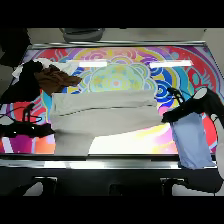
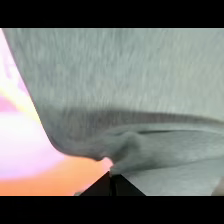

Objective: Fold the shirts.

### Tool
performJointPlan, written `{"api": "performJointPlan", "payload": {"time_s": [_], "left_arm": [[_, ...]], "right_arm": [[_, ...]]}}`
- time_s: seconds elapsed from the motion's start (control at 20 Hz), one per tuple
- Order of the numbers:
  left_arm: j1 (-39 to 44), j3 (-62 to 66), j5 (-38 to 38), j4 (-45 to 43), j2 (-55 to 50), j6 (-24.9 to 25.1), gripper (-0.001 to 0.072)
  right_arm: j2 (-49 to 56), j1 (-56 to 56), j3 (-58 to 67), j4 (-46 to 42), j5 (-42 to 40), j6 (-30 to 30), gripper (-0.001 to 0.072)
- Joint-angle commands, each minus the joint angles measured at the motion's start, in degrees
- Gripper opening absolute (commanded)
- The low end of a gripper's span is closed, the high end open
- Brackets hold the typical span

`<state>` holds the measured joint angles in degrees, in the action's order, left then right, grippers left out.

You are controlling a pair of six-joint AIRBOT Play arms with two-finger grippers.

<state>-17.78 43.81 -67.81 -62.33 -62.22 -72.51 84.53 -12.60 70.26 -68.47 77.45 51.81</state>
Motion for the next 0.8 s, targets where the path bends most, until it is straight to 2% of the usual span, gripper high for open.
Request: {"api": "performJointPlan", "payload": {"time_s": [0.0,0.25,0.35,0.5,0.75], "left_arm": [[0.0,7.9,0.7,1.5,1.0,-1.7,0.0018],[0.0,22.3,6.8,9.4,-13.1,-2.4,0.0019],[0.0,28.6,6.7,10.3,-20.7,-2.7,0.0018],[-0.1,35.1,5.7,10.3,-31.0,-5.6,0.0018],[0.9,36.8,5.9,10.3,-39.4,-5.0,0.0020]], "right_arm": [[-0.3,0.1,8.5,0.5,-2.2,0.9,0.0042],[12.6,1.5,23.2,5.9,-9.4,3.2,0.0042],[19.4,3.4,29.6,5.6,-11.8,4.4,0.0042],[28.3,4.6,37.6,5.5,-12.9,9.2,0.0043],[34.0,4.7,39.8,7.9,-12.0,10.2,0.0047]]}}
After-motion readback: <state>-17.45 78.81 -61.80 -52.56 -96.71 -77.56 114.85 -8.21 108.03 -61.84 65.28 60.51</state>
